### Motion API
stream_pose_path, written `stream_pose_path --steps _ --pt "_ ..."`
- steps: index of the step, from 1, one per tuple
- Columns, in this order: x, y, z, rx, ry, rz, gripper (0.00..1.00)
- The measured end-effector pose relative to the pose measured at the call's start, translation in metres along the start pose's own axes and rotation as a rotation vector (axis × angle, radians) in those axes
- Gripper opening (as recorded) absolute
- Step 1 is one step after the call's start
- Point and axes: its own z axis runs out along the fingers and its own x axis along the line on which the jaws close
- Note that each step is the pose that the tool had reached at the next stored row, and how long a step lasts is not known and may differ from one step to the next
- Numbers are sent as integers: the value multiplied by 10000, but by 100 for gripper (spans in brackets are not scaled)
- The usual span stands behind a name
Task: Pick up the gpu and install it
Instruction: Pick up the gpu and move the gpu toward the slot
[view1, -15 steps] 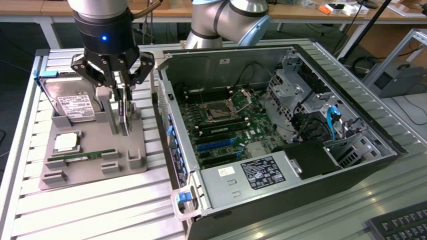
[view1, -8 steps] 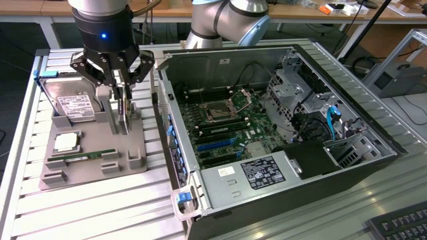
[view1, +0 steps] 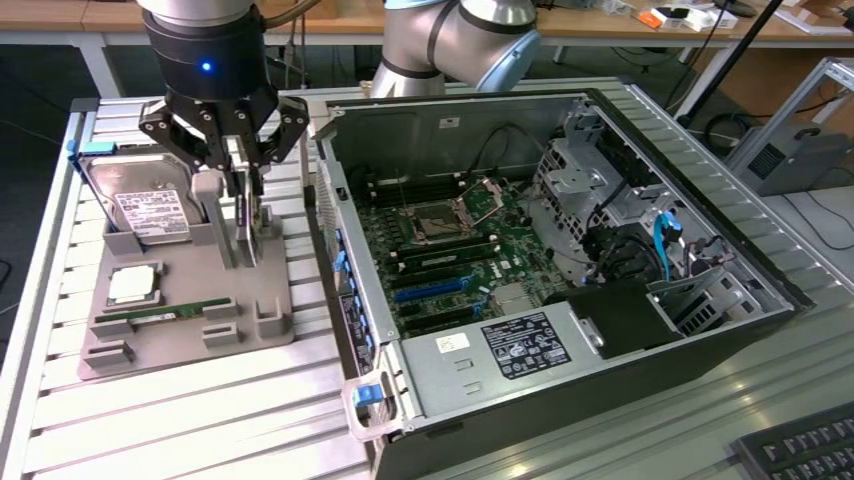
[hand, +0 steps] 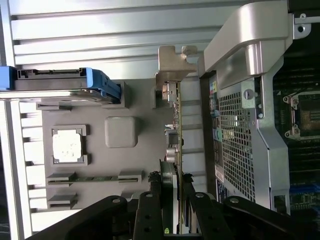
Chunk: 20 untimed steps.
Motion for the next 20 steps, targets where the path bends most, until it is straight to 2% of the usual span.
stream_pose_path --steps 20 --pt "-3 5 -128 0 -1 0 27"
